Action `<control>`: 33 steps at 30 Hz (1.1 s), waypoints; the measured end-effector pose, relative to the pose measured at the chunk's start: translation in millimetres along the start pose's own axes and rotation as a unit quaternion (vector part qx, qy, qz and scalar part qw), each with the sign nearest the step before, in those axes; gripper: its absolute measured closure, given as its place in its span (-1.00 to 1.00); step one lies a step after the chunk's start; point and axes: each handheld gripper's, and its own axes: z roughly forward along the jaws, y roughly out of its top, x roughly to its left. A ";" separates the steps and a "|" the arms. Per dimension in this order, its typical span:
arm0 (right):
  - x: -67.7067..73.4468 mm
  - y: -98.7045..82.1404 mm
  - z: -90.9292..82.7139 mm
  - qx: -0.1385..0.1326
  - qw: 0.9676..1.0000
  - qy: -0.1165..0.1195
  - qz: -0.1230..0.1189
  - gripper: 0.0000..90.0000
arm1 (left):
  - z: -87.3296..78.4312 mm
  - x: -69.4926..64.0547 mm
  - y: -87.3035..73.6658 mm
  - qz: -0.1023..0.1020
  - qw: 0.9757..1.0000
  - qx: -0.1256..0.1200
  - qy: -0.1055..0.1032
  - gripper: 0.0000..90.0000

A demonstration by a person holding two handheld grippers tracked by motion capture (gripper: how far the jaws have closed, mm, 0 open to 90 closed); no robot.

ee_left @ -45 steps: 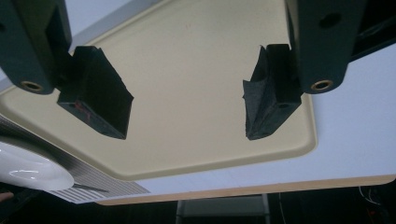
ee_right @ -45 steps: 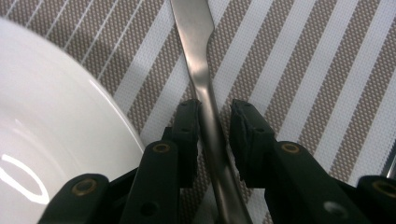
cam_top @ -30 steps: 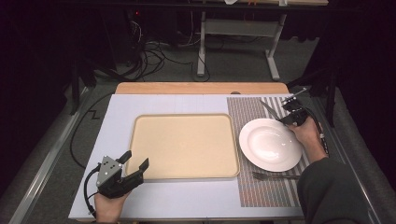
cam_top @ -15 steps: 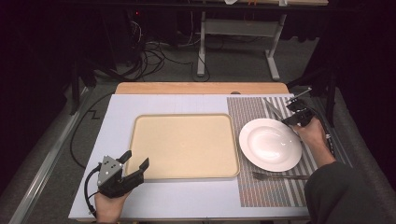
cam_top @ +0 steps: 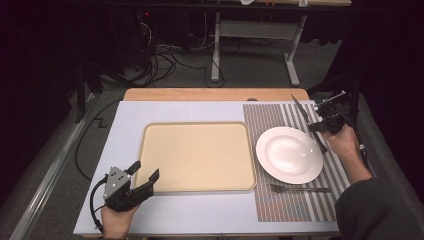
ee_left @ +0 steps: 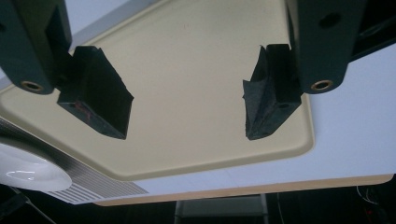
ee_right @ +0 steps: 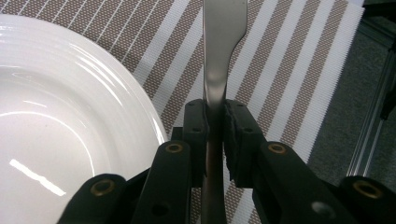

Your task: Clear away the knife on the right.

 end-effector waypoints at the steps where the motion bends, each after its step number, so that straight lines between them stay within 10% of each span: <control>1: -1.2 -0.9 -1.5 -0.002 1.000 -0.001 0.000 0.80 | 0.0 0.2 0.0 -0.001 1.000 0.000 0.000 -0.27; 11: 4.5 -6.8 -28.0 -0.017 1.000 0.008 -0.010 0.80 | 0.7 0.1 0.5 -0.001 1.000 0.000 -0.003 -0.27; 33: 83.8 -34.4 -76.0 -0.035 0.993 0.086 -0.066 0.80 | 1.9 -1.1 1.6 0.002 1.000 -0.003 -0.008 -0.27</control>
